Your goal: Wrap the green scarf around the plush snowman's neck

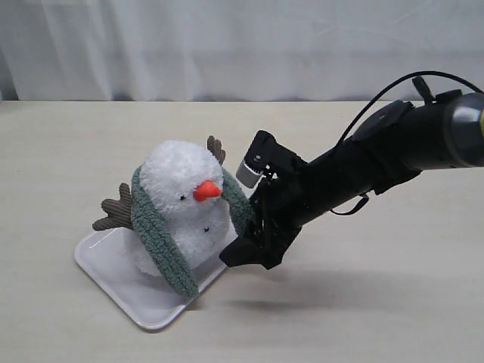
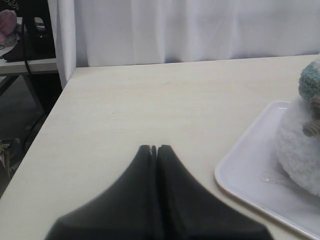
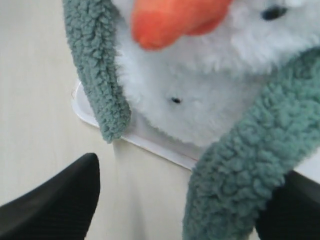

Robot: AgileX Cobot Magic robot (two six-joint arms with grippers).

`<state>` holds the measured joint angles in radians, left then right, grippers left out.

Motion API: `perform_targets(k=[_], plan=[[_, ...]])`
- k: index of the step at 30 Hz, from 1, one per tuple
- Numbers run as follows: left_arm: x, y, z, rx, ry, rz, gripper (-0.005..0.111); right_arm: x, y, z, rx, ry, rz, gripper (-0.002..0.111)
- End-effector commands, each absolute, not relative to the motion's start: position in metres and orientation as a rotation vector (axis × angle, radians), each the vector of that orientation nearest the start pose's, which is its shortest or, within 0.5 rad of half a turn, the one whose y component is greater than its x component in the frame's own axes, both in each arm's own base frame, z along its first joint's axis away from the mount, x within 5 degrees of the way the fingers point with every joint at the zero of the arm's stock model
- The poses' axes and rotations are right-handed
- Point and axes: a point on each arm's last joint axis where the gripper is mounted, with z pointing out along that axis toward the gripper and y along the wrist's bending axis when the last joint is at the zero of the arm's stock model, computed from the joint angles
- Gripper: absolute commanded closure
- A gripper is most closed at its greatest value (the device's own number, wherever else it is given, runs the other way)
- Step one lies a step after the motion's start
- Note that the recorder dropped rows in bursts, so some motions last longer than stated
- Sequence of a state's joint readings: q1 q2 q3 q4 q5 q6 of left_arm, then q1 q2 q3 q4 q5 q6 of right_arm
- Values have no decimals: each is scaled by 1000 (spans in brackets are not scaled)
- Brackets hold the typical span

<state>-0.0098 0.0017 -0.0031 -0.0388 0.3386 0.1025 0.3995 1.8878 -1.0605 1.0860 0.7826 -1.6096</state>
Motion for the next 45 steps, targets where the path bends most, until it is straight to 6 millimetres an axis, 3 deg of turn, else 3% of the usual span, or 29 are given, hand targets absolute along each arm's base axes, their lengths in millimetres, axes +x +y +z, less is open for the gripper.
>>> perform_targets(k=[1,13,20,27,31,36,39,45], plan=[[54,-2,184,80,1806,27,107,304,186,173,-1379,2116,752,35],[54,-2,184,80,1806,27,107,296,181,225,-1242,2066,727,35],[54,-2,184,80,1806,27,107,278,181,248,-1299,2003,816,36],[54,-2,184,80,1806,27,107,263,181,259,-1378,1966,938,52],[54,-2,184,80,1806,27,107,253,197,255,-1403,2008,904,52],[54,-2,184,80,1806,27,107,233,233,245,-1436,2086,636,52],[54,-2,184,80,1806,27,107,225,244,242,-1364,2155,537,52],[54,-2,184,80,1806,27,107,210,269,232,-1268,2223,577,52]])
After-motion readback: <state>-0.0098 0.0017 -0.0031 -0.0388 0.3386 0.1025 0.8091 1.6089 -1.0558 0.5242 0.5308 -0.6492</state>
